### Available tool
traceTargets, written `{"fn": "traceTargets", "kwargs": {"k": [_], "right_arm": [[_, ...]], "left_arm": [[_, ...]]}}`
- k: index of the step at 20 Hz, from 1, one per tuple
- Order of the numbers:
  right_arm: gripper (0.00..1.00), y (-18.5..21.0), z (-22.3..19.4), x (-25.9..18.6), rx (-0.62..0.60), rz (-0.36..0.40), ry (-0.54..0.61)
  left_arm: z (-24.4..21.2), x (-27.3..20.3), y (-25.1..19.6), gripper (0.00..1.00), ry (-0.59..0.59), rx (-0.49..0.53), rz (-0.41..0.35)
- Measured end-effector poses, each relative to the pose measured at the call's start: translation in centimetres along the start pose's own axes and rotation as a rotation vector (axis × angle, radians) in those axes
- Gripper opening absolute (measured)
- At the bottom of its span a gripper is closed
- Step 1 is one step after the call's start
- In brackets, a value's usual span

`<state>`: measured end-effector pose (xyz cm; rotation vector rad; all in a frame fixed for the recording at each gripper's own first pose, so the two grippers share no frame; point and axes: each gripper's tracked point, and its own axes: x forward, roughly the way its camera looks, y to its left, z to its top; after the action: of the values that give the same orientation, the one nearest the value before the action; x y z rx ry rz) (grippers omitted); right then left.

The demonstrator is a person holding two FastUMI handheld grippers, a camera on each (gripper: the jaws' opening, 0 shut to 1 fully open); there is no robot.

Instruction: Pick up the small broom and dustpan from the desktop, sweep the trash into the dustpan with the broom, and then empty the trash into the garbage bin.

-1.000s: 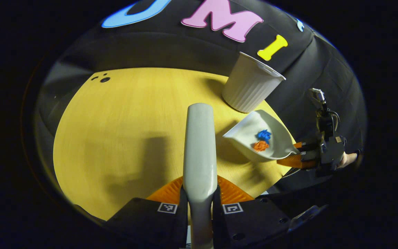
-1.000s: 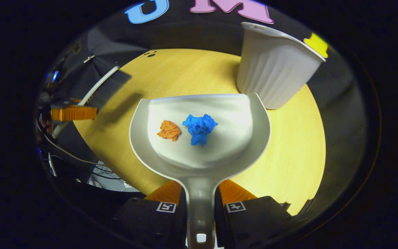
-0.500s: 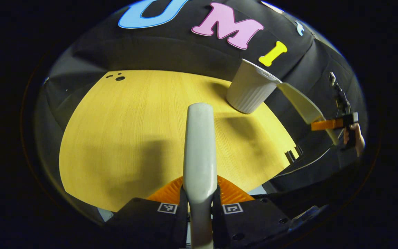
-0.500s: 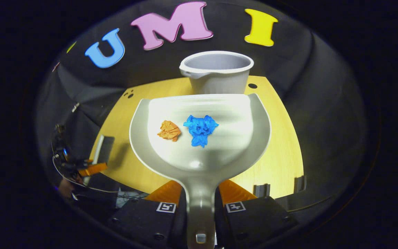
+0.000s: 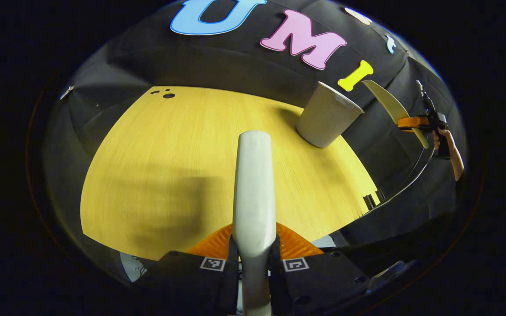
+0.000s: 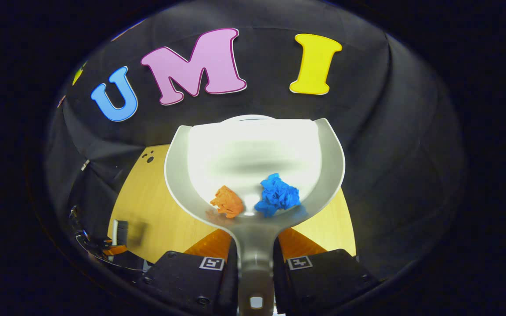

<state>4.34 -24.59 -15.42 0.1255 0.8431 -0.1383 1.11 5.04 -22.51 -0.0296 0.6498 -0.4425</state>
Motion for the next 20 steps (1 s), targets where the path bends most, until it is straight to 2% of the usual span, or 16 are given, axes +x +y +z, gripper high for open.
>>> {"fn": "traceTargets", "kwargs": {"k": [2,5,9,12,14,17,18,19,20], "right_arm": [[0.37,-1.1,1.3,2.4,-0.056,-0.046,0.029],[0.37,-2.6,3.2,5.8,-0.074,-0.112,0.044],[0.37,-4.3,5.1,9.3,-0.228,-0.245,0.028],[0.37,-4.1,6.0,10.8,-0.278,-0.291,-0.004],[0.37,-4.1,6.3,11.7,-0.379,-0.342,-0.018],[0.37,-5.0,6.7,11.2,-0.594,-0.462,-0.065],[0.42,-5.4,7.1,11.4,-0.671,-0.498,-0.085],[0.37,-5.5,7.3,11.3,-0.740,-0.527,-0.099],[0.37,-5.6,7.4,11.4,-0.787,-0.550,-0.115]], "left_arm": [[0.4,-0.5,0.4,0.33,-0.015,-0.008,0.016],[0.5,-1.7,1.0,0.33,-0.042,-0.046,0.038],[-0.5,-3.3,2.3,0.33,-0.037,-0.067,0.071],[-1.1,-4.1,2.5,0.33,-0.026,-0.062,0.088],[-1.2,-4.4,2.8,0.33,-0.025,-0.070,0.100],[-1.4,-4.5,2.6,0.33,-0.020,-0.087,0.107],[-1.4,-4.5,2.5,0.31,-0.018,-0.089,0.107],[-1.4,-4.5,2.4,0.33,-0.014,-0.092,0.106],[-1.5,-4.4,2.1,0.33,-0.008,-0.095,0.102]]}}
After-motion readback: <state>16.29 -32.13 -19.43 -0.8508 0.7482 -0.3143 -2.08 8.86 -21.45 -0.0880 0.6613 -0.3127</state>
